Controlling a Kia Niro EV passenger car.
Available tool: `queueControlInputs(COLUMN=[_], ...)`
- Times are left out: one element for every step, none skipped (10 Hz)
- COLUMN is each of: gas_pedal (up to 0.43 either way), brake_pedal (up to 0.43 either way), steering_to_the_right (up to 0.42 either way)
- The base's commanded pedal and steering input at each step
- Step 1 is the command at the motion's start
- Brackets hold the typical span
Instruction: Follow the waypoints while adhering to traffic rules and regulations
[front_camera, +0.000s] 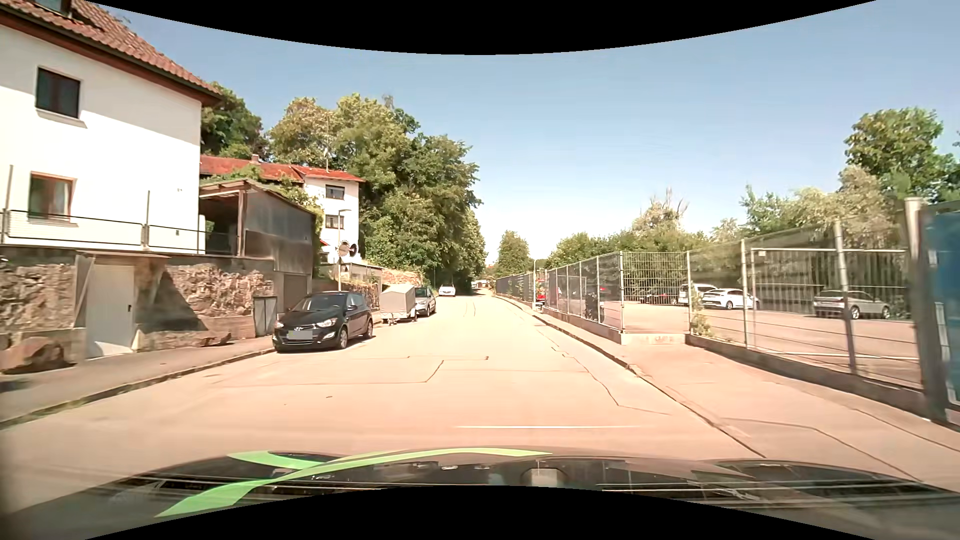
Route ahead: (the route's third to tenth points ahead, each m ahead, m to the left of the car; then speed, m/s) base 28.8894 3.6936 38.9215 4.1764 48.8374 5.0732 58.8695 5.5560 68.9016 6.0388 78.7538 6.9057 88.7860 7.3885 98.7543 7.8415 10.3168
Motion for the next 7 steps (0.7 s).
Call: queueControlInputs(gas_pedal=[0.047,0.067,0.067,0.079,0.087,0.098,0.098], brake_pedal=[0.0,0.0,0.0,0.0,0.0,0.0,0.0], steering_to_the_right=[-0.004,-0.004,-0.006,-0.006,-0.006,-0.009,-0.011])
